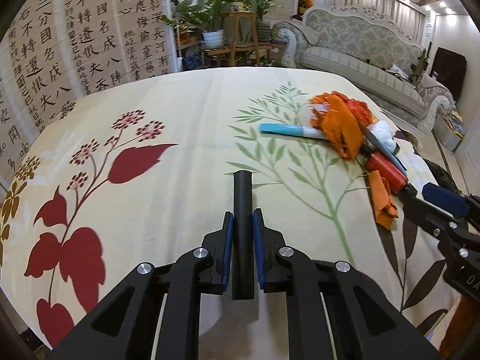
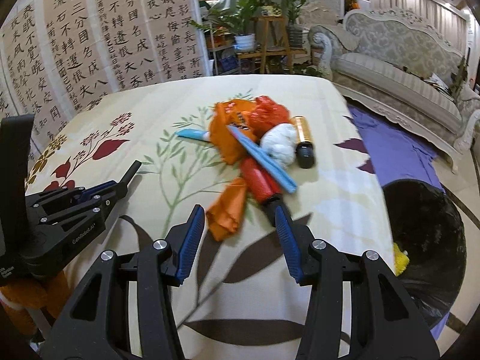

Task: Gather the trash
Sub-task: 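Grasp the orange plastic bag with the right tool while the left tool holds the stick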

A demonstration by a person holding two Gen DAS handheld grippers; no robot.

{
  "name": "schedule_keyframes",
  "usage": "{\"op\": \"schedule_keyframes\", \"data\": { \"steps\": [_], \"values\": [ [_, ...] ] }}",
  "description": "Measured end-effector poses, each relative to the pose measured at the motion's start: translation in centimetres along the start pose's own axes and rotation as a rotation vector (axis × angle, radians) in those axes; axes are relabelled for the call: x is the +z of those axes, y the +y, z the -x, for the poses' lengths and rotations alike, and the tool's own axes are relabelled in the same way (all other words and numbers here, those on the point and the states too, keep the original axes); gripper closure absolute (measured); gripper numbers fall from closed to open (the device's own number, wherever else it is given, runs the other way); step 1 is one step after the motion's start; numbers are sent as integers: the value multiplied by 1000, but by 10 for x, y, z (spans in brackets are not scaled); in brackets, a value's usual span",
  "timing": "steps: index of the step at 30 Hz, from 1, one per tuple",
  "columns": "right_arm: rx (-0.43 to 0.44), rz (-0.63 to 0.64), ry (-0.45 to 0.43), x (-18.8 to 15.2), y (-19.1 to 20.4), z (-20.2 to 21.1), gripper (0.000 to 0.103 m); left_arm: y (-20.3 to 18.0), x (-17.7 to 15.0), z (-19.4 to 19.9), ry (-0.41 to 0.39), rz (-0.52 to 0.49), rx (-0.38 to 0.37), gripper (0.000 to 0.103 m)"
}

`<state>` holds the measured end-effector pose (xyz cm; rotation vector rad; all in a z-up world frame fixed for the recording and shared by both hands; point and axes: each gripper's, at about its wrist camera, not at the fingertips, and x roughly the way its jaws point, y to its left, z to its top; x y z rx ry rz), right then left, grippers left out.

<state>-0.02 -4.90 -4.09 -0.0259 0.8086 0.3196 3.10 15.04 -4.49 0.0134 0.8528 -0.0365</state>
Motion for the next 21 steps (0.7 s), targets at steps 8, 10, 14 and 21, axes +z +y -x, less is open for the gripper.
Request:
{"op": "schedule_keyframes", "data": {
  "steps": [8, 10, 14, 21],
  "values": [
    [4, 28, 37, 5, 15, -24, 57, 15, 0, 1, -6, 28, 11, 89],
    [-8, 27, 47, 6, 15, -28, 62, 16, 0, 1, -6, 33, 7, 89],
    [-21, 22, 68, 5, 14, -36, 77, 15, -1, 1, -8, 31, 2, 89],
    [-17, 38, 54, 1, 14, -30, 84, 14, -2, 3, -14, 39, -8, 89]
  ]
}}
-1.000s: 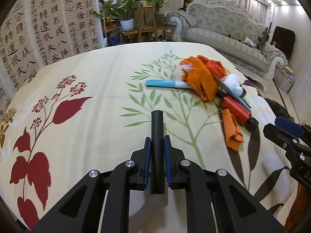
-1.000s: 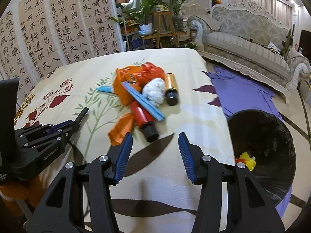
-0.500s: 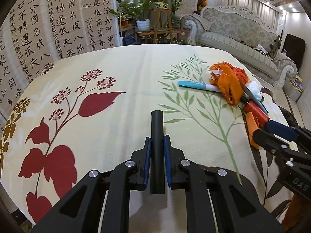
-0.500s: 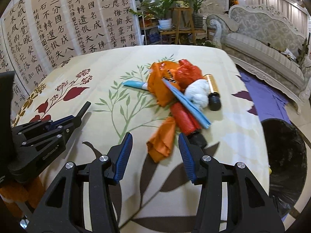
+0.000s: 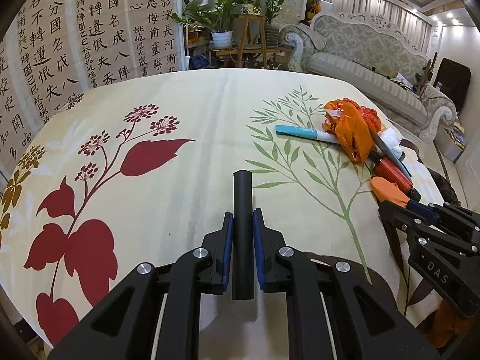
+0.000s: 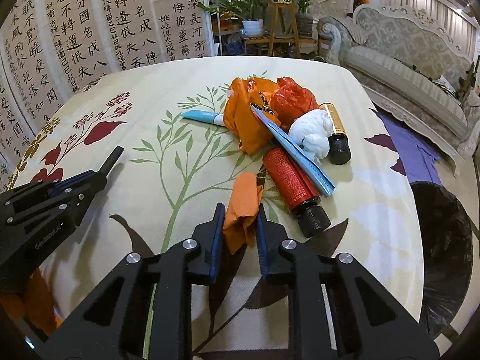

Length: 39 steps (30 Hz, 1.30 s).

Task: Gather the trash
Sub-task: 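Grasp the orange plastic bag with the right tool while the left tool holds the stick, then carry the black stick and orange bag over the bin and open both tools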

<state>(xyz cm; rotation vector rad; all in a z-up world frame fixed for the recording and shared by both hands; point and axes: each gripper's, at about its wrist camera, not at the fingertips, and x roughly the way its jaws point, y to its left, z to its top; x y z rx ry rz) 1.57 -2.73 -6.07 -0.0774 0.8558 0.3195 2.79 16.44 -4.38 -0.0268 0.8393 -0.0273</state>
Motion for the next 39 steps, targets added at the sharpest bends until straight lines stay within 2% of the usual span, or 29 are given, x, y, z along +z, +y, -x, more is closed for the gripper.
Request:
{"op": "schedule_keyframes", "data": {
  "steps": [6, 15, 30, 39],
  "values": [
    [0, 1, -49, -8, -7, 22, 84, -11, -3, 8, -16, -5, -26, 89],
    [-73, -57, -124, -18, -45, 63, 84, -52, -3, 25, -60, -40, -93, 89],
    [-289, -225, -202, -43, -152, 105, 84, -178, 8, 35, -110, -187, -279, 89],
    [-328, -288, -209, -57, -197, 105, 84, -238, 14, 26, -132, -266, -339, 89]
  ]
}}
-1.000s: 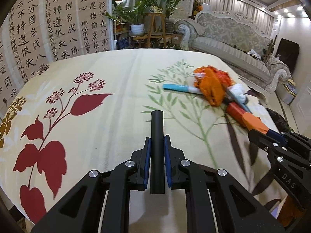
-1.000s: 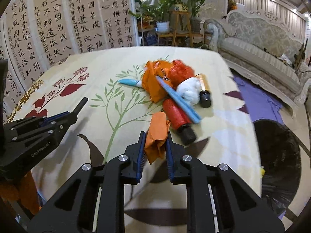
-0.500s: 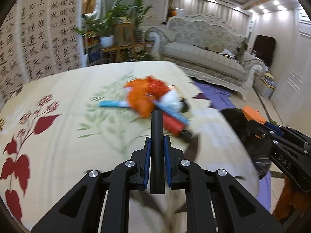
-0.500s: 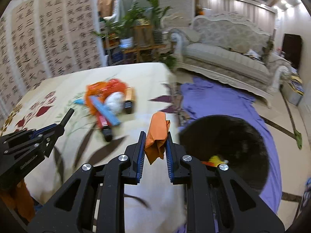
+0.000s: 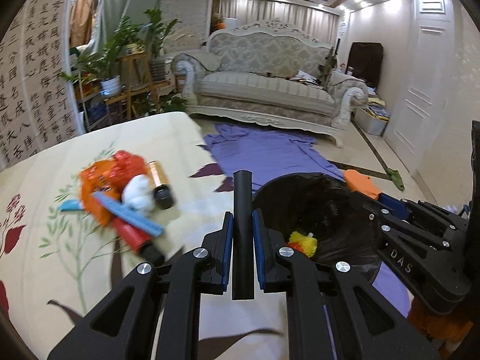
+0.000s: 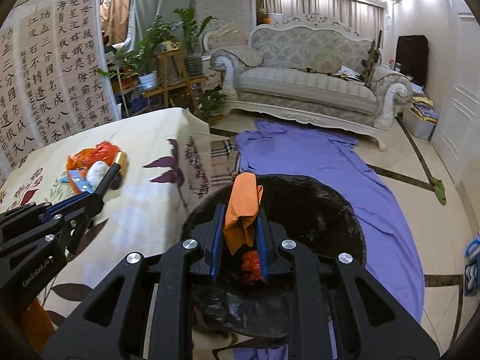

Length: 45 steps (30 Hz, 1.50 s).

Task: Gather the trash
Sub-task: 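Carry the black stick and orange bag over the bin and open both tools, then move the left tool back to the bed and grasp the red cylinder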

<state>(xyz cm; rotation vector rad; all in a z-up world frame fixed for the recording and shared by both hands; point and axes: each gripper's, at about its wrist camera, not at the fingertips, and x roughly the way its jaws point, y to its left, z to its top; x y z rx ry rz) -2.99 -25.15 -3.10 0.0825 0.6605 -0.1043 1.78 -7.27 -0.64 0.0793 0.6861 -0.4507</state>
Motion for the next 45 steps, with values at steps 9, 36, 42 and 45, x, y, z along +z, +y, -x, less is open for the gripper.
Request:
{"op": "schedule_keyframes", "data": {
  "steps": [9, 36, 42, 45],
  "values": [
    [-4, -34, 11, 3, -20, -20, 84, -17, 8, -32, 31, -28, -11, 89],
    [-64, -115, 28, 8, -53, -39, 66, -35, 14, -67, 63, -42, 36, 34],
    [-73, -132, 18, 8, -56, -31, 60, -30, 16, -65, 59, -33, 56, 30],
    [-70, -131, 12, 9, -54, -26, 57, -26, 15, -59, 57, -29, 70, 28]
  ]
}}
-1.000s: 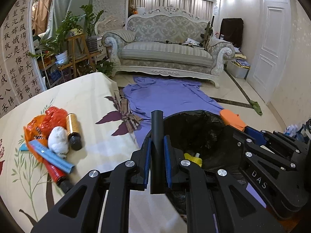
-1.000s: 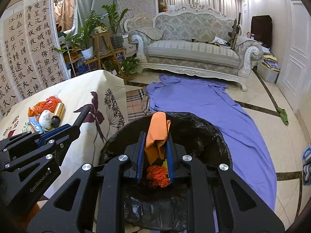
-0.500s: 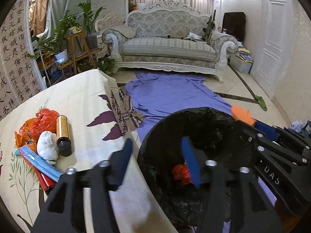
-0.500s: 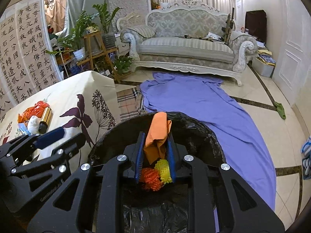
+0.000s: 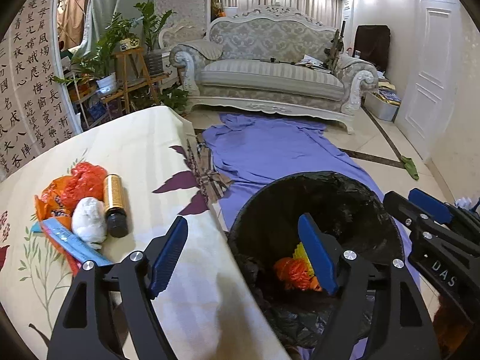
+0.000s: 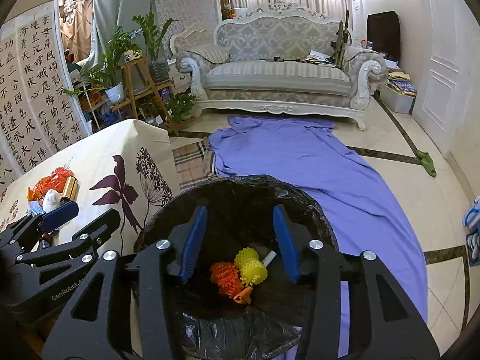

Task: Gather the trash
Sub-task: 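Move the left tool back to the bed and grasp the red cylinder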

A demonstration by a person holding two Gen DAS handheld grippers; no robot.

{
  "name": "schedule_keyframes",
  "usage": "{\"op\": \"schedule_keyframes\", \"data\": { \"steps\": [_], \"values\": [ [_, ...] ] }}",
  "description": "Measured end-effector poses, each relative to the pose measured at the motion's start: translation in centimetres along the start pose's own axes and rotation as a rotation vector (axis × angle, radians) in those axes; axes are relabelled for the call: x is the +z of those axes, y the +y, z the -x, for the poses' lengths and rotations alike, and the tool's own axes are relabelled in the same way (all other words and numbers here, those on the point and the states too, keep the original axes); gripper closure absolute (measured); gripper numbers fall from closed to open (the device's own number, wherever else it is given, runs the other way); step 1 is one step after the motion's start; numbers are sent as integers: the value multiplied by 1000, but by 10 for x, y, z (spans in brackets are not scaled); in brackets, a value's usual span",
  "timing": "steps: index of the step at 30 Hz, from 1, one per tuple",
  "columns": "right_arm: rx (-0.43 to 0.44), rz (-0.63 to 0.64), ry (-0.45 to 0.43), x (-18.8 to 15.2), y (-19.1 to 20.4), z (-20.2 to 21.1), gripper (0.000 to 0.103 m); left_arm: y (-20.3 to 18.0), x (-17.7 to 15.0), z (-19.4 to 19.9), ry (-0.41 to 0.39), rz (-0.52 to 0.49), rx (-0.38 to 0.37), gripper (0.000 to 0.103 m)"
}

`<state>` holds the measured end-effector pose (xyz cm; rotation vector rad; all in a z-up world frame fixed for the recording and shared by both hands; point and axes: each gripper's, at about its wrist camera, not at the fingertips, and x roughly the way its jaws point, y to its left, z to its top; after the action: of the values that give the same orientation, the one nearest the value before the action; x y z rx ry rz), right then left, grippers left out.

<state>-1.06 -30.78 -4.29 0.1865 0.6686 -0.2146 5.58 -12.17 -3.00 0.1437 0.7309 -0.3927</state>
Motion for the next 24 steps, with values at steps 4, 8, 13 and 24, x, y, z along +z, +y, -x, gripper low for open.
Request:
{"op": "schedule_keyframes", "data": {
  "steps": [4, 8, 13, 24],
  "values": [
    [15, 9, 0, 0, 8, 5, 56, 9, -4, 11, -2, 19, 13, 28],
    [45, 28, 3, -1, 23, 9, 56, 25, -10, 24, -5, 43, 39, 27],
    [94, 65, 17, -5, 49, 9, 56, 52, -21, 36, 7, 85, 89, 27],
    [197, 143, 61, -19, 107, 5, 56, 106, -36, 34, 65, 188, 178, 27]
  ]
}}
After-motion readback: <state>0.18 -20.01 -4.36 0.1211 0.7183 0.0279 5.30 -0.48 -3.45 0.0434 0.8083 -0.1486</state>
